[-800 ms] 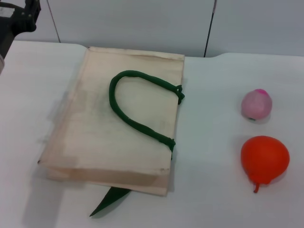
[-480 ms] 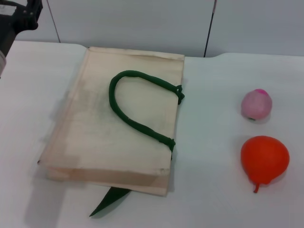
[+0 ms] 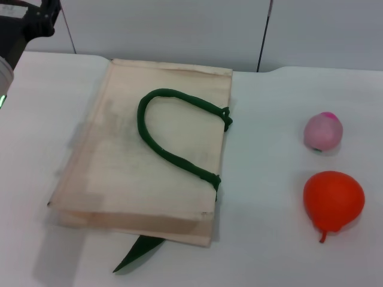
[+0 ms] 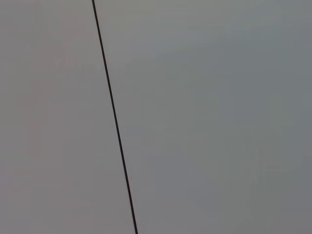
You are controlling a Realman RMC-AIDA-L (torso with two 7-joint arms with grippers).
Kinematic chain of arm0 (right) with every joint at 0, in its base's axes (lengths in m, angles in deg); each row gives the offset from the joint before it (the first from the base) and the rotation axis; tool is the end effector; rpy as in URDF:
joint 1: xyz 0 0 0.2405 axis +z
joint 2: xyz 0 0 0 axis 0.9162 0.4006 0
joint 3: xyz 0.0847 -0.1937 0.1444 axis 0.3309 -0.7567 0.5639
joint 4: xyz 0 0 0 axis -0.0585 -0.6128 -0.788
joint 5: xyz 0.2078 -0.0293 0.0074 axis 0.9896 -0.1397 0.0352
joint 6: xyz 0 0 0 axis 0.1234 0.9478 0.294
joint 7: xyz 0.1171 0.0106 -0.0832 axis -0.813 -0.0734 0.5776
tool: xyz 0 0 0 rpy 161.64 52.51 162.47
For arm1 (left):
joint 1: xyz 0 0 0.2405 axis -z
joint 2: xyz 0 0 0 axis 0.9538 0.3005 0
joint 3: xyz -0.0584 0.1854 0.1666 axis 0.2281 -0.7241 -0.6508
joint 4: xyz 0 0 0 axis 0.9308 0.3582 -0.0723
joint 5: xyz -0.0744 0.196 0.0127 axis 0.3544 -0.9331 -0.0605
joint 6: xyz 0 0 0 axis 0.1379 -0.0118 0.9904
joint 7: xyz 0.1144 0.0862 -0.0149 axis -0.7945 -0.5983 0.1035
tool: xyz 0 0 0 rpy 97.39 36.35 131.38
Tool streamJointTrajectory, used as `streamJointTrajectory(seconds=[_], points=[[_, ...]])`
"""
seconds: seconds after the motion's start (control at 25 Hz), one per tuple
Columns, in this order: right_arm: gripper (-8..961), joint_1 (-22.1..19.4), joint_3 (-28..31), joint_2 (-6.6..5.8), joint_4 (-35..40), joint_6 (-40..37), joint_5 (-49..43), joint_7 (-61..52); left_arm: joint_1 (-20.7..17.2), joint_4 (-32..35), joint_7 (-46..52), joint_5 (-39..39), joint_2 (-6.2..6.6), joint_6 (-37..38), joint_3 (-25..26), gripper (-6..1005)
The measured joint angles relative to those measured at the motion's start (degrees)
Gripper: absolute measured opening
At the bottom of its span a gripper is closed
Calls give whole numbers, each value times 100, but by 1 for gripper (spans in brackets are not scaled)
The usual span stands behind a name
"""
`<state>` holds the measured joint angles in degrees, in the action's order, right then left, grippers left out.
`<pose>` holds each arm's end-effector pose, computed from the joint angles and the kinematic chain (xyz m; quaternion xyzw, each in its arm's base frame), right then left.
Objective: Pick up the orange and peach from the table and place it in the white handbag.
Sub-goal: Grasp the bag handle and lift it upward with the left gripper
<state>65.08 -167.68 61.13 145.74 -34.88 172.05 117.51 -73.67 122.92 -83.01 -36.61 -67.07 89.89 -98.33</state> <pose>0.2520 0.3441 0.0738 -0.7145 0.2614 0.2090 0.6145 -0.2134 0.3424 0.0769 -0.6756 -0.1887 -0.2471 0.6685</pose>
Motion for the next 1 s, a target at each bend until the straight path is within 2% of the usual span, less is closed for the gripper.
streamJointTrajectory(seconds=[0.28,0.36,0.4,0.44,0.56,0.8,0.96,1.0], points=[[666,163,2,-8,-218,2,62,-3,119,-4,0,55,1,-412,132,572],[666,170,0,-8,-230,3,66,-4,204,31,2,138,1,-792,275,571],[666,174,-1,-8,-236,4,67,-5,301,109,5,198,1,-1294,473,571],[666,185,-1,-9,-252,5,68,-5,301,109,5,198,1,-1294,473,571],[666,237,-1,-9,-317,7,70,-32,439,243,8,223,1,-2102,774,568],[666,366,-1,-18,-458,7,71,-81,965,525,11,218,7,-4252,1665,561],[666,397,-1,-18,-499,7,71,-83,1424,627,22,65,9,-5780,2328,556],[666,404,-1,-19,-502,7,71,-84,1721,637,67,-127,11,-6529,2729,555]])
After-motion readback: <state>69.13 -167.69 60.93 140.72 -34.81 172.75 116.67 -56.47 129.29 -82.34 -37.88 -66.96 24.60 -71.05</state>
